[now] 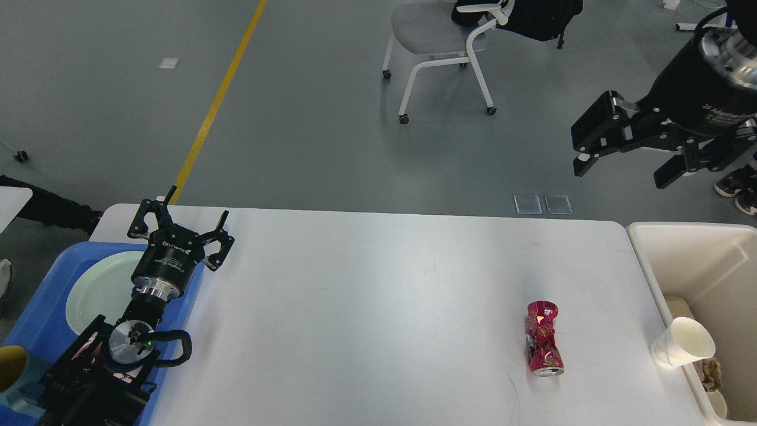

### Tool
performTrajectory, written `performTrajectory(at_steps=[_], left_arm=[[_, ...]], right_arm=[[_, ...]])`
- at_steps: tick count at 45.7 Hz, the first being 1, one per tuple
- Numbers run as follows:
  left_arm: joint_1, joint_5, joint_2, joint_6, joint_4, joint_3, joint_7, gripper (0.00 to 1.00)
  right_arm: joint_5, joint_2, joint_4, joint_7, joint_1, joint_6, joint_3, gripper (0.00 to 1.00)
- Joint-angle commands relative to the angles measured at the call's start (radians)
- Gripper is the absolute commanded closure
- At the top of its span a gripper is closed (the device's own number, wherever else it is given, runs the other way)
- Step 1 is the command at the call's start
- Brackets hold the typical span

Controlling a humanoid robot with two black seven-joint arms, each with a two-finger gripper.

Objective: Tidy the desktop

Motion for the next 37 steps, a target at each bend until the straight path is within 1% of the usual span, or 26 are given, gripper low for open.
performTrajectory(at_steps=[1, 5, 8, 12, 15, 19, 23, 28, 33, 37], left_arm=[[0.000, 0.000, 0.000, 0.000, 0.000, 0.000, 0.000, 0.04], [0.000, 0.000, 0.000, 0.000, 0.000, 0.000, 0.000, 0.04], [0.000, 0.000, 0.000, 0.000, 0.001, 0.000, 0.000, 0.04], [0.000, 0.000, 0.000, 0.000, 0.000, 0.000, 0.000, 0.04], [0.000, 0.000, 0.000, 0.000, 0.001, 0.000, 0.000, 0.04], [0.000, 0.000, 0.001, 0.000, 0.001, 0.000, 0.000, 0.04], [0.000, 0.000, 0.000, 0.000, 0.000, 0.000, 0.000, 0.04], [0.000, 0.000, 0.000, 0.000, 0.000, 0.000, 0.000, 0.04], [0.000, 0.000, 0.000, 0.000, 0.001, 0.000, 0.000, 0.04], [0.000, 0.000, 0.000, 0.000, 0.001, 0.000, 0.000, 0.04]], right_arm=[[-0.002, 0.040, 0.000, 0.000, 0.008, 0.000, -0.075, 0.00], [0.004, 0.074, 0.006, 0.003, 0.016, 0.000, -0.144, 0.00], [0.006, 0.099, 0.020, 0.006, 0.031, 0.000, -0.158, 0.00], [0.006, 0.099, 0.031, 0.008, 0.036, 0.000, -0.158, 0.00], [0.006, 0.088, 0.032, 0.008, 0.036, 0.000, -0.161, 0.00], [-0.004, 0.042, 0.026, 0.006, 0.030, 0.000, -0.165, 0.00], [-0.010, 0.007, 0.026, 0.004, 0.013, 0.000, -0.211, 0.00], [-0.011, -0.033, 0.026, 0.004, -0.084, 0.000, -0.260, 0.00], [-0.031, -0.145, 0.009, 0.003, -0.232, -0.147, -0.262, 0.00], [-0.040, -0.203, -0.014, 0.003, -0.354, -0.266, -0.251, 0.00]])
